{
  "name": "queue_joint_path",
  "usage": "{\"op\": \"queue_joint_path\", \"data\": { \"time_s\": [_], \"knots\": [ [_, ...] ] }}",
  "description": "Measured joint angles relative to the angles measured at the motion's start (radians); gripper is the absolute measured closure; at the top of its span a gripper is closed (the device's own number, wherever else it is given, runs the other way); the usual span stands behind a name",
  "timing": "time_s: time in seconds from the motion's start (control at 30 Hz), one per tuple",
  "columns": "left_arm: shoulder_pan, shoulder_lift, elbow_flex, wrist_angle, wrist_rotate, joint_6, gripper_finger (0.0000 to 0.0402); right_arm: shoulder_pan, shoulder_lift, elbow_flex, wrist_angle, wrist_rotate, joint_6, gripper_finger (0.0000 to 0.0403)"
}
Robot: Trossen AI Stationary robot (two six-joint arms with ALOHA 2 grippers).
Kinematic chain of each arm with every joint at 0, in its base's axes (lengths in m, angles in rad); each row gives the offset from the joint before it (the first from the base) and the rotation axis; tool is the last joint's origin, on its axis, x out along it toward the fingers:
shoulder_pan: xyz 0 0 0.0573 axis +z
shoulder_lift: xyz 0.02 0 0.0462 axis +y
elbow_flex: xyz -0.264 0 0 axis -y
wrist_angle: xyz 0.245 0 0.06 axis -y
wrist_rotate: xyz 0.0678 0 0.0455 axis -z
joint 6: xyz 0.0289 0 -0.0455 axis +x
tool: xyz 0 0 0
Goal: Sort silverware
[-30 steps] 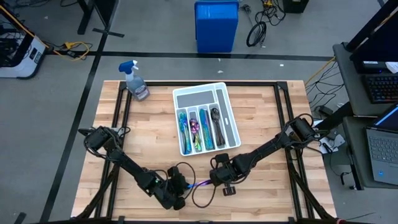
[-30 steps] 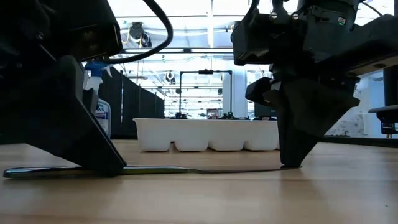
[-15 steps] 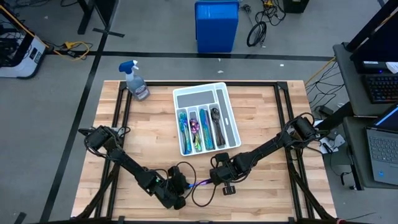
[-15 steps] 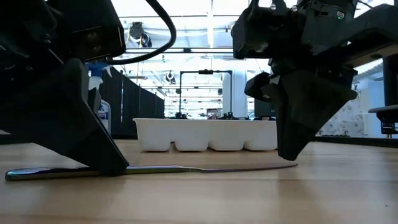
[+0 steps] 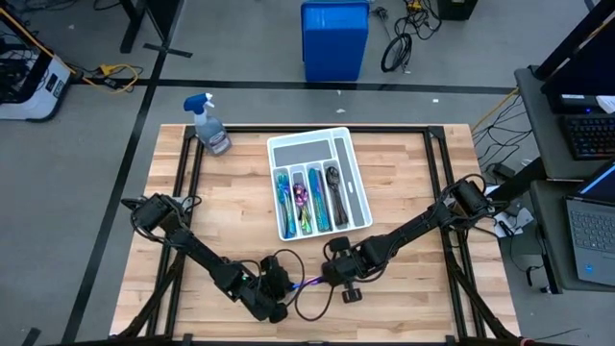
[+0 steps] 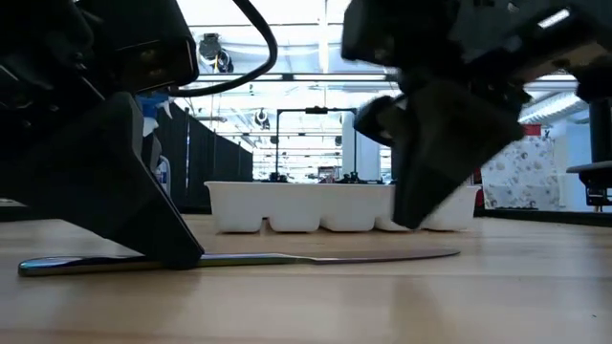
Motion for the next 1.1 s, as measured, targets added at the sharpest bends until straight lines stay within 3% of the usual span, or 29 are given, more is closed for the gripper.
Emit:
{"op": "queue_joint_path", "data": {
  "time_s": [0.47, 1.1],
  "knots": [
    [0.002, 0.000, 0.015, -0.016, -0.006, 0.026, 0.0372, -0.007, 0.056, 0.003, 0.284, 0.005, -0.176, 0.0300],
    [0.002, 0.003, 0.044, -0.042, -0.025, 0.077, 0.0372, -0.024, 0.145, 0.003, 0.456, 0.005, -0.190, 0.0291]
  ]
}}
